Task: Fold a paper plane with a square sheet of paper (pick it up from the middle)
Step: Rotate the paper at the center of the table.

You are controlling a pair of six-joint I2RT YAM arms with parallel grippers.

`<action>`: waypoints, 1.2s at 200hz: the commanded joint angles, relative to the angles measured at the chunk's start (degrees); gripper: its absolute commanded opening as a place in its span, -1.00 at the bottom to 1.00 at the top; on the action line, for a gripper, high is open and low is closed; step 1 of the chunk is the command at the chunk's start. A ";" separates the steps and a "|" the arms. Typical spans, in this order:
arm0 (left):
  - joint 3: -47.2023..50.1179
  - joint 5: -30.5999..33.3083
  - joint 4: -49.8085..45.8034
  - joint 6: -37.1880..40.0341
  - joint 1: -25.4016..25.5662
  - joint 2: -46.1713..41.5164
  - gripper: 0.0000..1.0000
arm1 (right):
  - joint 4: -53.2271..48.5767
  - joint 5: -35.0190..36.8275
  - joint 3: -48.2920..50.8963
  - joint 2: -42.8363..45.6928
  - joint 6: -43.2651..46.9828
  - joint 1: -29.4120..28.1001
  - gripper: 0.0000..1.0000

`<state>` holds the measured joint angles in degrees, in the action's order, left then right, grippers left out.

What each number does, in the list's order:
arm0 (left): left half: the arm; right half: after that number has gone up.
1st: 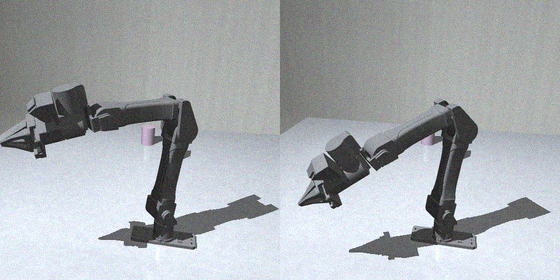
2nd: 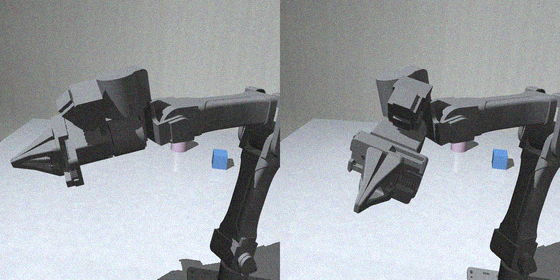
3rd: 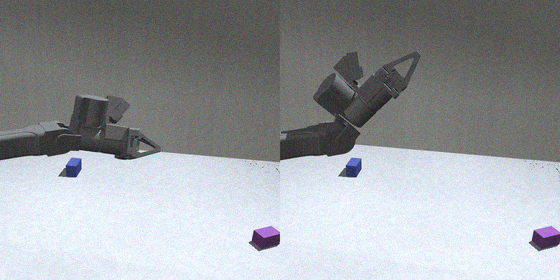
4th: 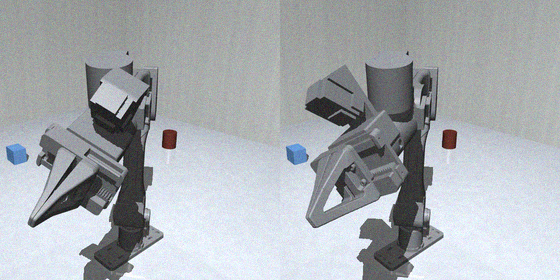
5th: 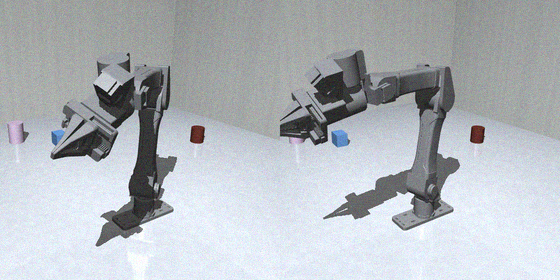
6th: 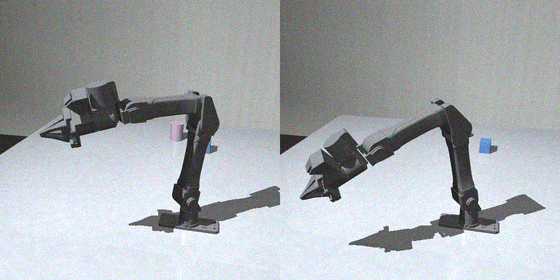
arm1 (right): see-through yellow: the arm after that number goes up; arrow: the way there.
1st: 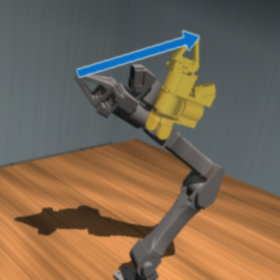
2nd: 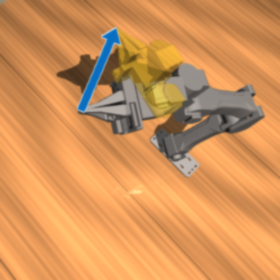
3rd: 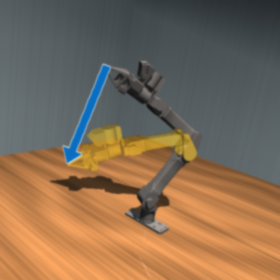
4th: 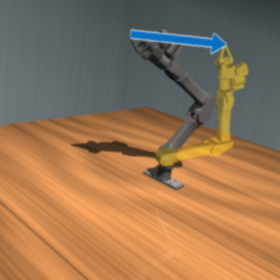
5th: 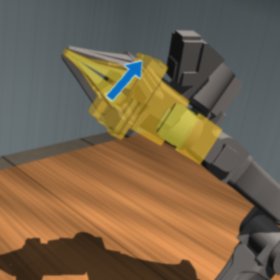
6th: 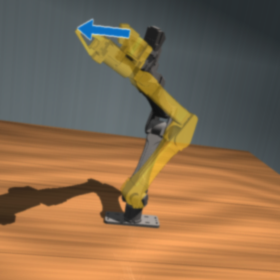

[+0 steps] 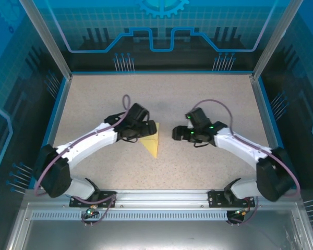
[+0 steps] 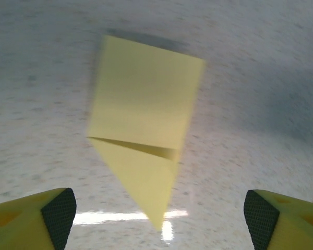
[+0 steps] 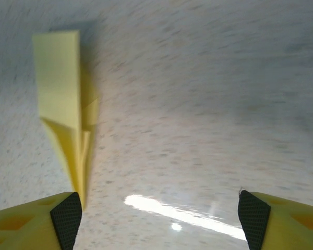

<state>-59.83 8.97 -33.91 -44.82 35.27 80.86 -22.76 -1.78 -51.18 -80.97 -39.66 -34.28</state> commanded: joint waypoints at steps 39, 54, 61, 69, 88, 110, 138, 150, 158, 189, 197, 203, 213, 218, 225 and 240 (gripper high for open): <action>12.95 3.60 -3.88 -1.77 -9.93 -12.79 0.97 | 2.82 -0.18 -16.28 -19.67 -4.80 -15.71 0.49; 14.22 3.42 -4.53 -1.29 -11.39 -14.41 0.97 | 1.59 -0.29 -18.80 -23.57 -5.43 -17.08 0.48; 14.76 3.30 -4.75 -1.07 -11.72 -14.93 0.97 | 1.18 -0.87 -19.60 -25.17 -5.88 -17.22 0.47; 15.31 3.25 -4.75 -1.03 -12.01 -15.33 0.97 | 0.97 -1.44 -20.15 -26.60 -6.21 -17.20 0.44; 16.36 2.99 -4.56 -1.12 -12.49 -15.73 0.97 | 0.54 -1.92 -21.40 -29.22 -5.38 -17.23 0.43; 16.82 2.56 -4.07 -1.25 -12.72 -15.65 0.97 | -2.43 -1.31 -23.21 -31.12 -2.34 -16.99 0.40; 16.71 2.28 -4.00 -1.17 -12.68 -15.38 0.97 | -7.96 -0.42 -23.58 -31.51 7.35 -15.59 0.40; 16.73 1.91 -3.82 -1.00 -12.70 -15.38 0.97 | -11.73 -1.06 -23.83 -31.69 14.21 -14.82 0.39; 16.68 1.52 -3.65 -0.82 -12.72 -15.27 0.97 | -13.77 -3.58 -23.27 -31.71 18.99 -14.09 0.39; 16.80 0.52 -3.14 -0.27 -12.72 -15.08 0.97 | -23.85 -6.85 -21.41 -32.17 31.97 -10.38 0.40; 16.93 0.20 -2.93 -0.29 -12.76 -15.19 0.97 | -25.42 -5.79 -21.33 -31.58 32.84 -9.18 0.40; 17.21 -0.07 -2.45 -0.19 -12.72 -15.29 0.97 | -25.42 -4.93 -21.41 -30.62 32.43 -8.32 0.40; 17.42 -0.43 -1.97 -0.17 -12.72 -15.33 0.97 | -24.35 -4.78 -21.59 -28.04 31.46 -7.11 0.40; 17.44 -0.49 -1.96 -0.14 -12.70 -15.36 0.98 | -23.28 -5.16 -21.68 -26.50 30.86 -6.86 0.40; 17.44 -0.59 -1.90 -0.16 -12.68 -15.35 0.97 | -21.08 -5.26 -21.58 -24.30 29.30 -6.75 0.41; 17.39 -1.05 -1.92 -0.14 -12.70 -15.46 0.97 | -16.45 -5.85 -21.03 -21.07 22.65 -6.76 0.45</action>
<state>-43.24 9.72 -36.56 -46.13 23.00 65.89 -41.04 -7.25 -72.84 -108.55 -12.69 -41.36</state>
